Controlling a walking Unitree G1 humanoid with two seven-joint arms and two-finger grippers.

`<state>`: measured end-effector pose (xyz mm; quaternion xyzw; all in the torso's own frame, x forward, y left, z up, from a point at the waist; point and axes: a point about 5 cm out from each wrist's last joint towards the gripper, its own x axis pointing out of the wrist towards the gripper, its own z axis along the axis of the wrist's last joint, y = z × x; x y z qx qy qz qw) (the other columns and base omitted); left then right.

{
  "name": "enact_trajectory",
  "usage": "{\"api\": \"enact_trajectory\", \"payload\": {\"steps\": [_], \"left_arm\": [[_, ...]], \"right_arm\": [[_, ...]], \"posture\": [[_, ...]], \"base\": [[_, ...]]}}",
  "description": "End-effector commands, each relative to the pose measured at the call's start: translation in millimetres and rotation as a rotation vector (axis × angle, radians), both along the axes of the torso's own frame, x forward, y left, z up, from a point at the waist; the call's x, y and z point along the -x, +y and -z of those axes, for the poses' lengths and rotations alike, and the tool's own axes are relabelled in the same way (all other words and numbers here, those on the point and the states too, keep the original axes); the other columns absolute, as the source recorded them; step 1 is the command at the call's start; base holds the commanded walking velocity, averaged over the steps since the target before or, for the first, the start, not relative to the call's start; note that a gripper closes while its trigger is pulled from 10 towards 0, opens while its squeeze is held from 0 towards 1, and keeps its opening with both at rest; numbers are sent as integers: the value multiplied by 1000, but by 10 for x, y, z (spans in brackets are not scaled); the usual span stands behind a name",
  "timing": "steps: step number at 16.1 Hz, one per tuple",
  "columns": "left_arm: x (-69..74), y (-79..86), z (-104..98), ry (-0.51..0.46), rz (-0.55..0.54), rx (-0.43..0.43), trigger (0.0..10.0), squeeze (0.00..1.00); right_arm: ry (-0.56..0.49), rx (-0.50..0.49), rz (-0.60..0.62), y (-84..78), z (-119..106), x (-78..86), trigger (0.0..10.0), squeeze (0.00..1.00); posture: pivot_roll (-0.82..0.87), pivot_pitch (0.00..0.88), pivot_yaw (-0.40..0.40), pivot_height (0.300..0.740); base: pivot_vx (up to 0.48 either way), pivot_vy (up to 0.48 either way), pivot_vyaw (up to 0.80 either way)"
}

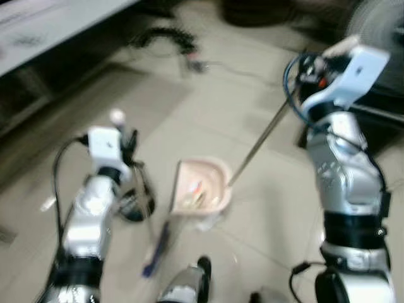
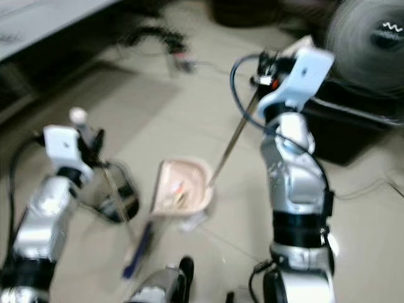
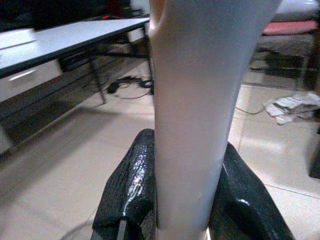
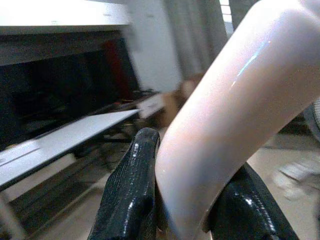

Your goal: Sweep floor

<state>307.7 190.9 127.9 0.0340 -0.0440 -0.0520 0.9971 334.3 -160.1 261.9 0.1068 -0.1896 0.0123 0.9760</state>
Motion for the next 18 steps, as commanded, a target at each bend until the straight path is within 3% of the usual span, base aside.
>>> {"api": "enact_trajectory", "payload": {"steps": [1, 6, 10, 18], "left_arm": [[24, -31, -99, -32, 9, -33, 10000, 0], [123, -104, -120, -19, 31, -43, 10000, 0], [98, -123, -140, -23, 43, -27, 10000, 0], [112, -123, -152, -13, 45, -45, 10000, 0]], "right_arm": [[-68, -31, -23, 34, -173, 54, 10000, 0], [-74, -57, 41, -114, -272, 69, 10000, 0], [-55, -43, 97, -220, -283, 68, 10000, 0], [-31, -64, 156, -282, -233, 52, 10000, 0]], "posture": [[-21, 40, 74, 740], [-21, 33, 62, 740], [-61, 66, 78, 740], [-41, 95, 75, 740]], "base": [[0, 0, 800], [0, 0, 800], [153, 0, 800], [445, 0, 0]]}}
